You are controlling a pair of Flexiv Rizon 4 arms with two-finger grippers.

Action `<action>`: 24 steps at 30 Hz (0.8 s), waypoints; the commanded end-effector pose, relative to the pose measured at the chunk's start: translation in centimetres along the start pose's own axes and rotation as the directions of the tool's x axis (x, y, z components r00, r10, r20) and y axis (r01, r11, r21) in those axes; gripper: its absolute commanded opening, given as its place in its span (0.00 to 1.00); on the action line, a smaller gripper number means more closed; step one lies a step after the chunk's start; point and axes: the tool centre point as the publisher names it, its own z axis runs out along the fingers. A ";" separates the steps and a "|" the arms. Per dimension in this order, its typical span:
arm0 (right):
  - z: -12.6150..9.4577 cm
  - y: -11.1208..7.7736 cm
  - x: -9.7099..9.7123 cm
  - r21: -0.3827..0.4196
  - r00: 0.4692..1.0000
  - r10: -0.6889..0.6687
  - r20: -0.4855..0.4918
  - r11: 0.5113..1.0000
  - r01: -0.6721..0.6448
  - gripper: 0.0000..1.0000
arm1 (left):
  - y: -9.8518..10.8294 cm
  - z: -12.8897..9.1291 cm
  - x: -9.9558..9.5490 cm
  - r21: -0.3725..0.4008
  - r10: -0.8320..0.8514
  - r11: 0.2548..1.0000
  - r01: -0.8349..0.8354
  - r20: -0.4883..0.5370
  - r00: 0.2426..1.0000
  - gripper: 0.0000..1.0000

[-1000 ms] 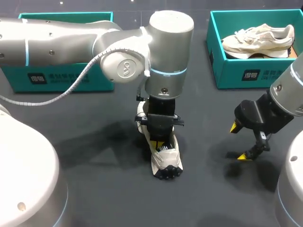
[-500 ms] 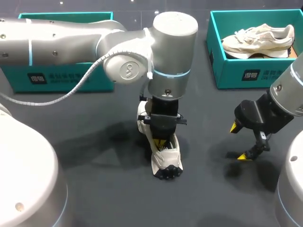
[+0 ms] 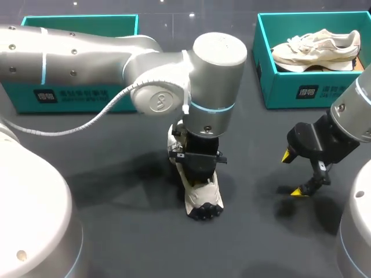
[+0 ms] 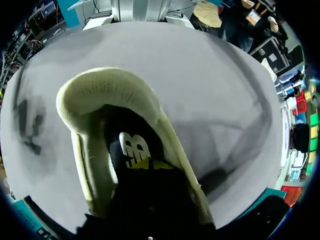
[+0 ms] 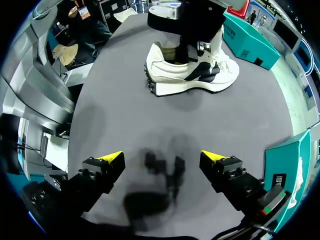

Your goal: Take the shoe out of the shoebox, open the shoe tongue, remove and reinsert the insole, then place the shoe into the shoebox

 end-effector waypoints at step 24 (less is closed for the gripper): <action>0.0 0.0 0.2 0.002 1.000 0.001 0.003 1.000 -0.001 1.00 | -2.2 -1.7 -1.5 0.082 -0.032 0.996 0.026 0.066 0.997 0.00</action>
